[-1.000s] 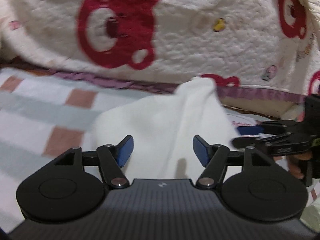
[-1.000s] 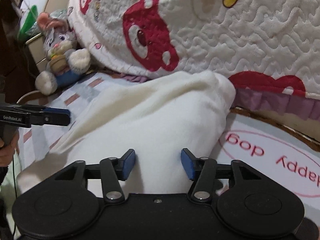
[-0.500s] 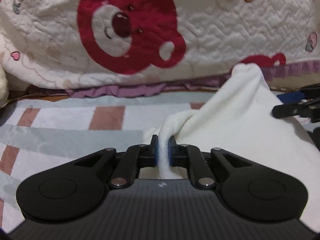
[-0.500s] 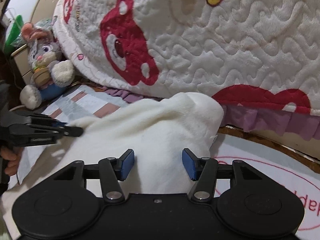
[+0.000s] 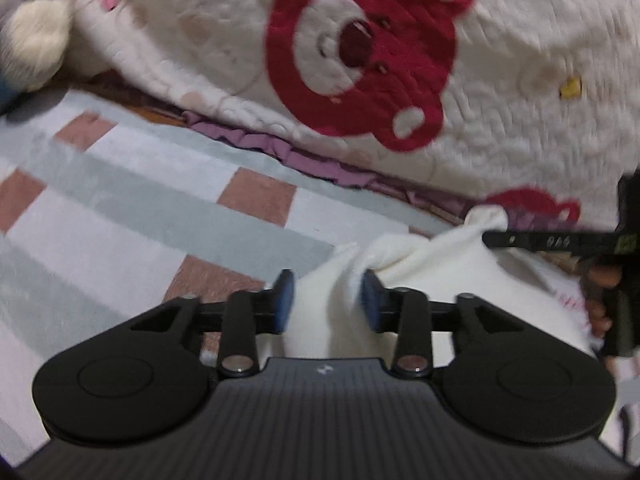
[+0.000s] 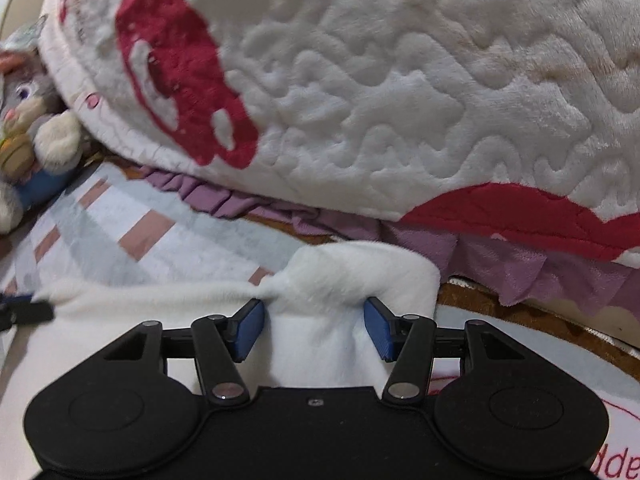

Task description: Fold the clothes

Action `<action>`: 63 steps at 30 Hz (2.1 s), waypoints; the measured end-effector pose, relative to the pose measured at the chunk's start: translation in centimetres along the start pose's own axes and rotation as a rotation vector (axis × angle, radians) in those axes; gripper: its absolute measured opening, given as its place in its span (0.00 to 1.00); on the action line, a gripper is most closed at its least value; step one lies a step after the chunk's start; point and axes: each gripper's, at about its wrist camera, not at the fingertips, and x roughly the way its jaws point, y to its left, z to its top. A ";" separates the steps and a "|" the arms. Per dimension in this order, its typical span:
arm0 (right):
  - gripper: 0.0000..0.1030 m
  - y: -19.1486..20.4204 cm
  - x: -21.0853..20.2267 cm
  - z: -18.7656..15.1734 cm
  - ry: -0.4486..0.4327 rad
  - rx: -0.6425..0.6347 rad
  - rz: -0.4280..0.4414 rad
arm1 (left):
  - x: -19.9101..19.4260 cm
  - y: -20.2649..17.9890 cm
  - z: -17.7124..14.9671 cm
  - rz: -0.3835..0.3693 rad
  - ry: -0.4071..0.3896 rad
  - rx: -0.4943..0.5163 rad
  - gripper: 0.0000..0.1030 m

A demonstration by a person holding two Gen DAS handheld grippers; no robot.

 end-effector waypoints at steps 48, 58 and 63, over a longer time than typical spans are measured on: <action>0.64 21.2 -12.0 -17.2 -0.034 -0.687 0.251 | -7.4 -1.2 -9.9 -0.160 0.153 0.074 0.15; 0.60 19.1 -16.7 -17.5 -0.027 -0.542 0.321 | -9.4 -1.8 -9.8 -0.014 0.169 0.173 0.21; 0.61 14.5 -18.4 -15.9 -0.090 -0.402 0.141 | -11.3 1.8 -9.3 -0.113 0.165 -0.033 0.40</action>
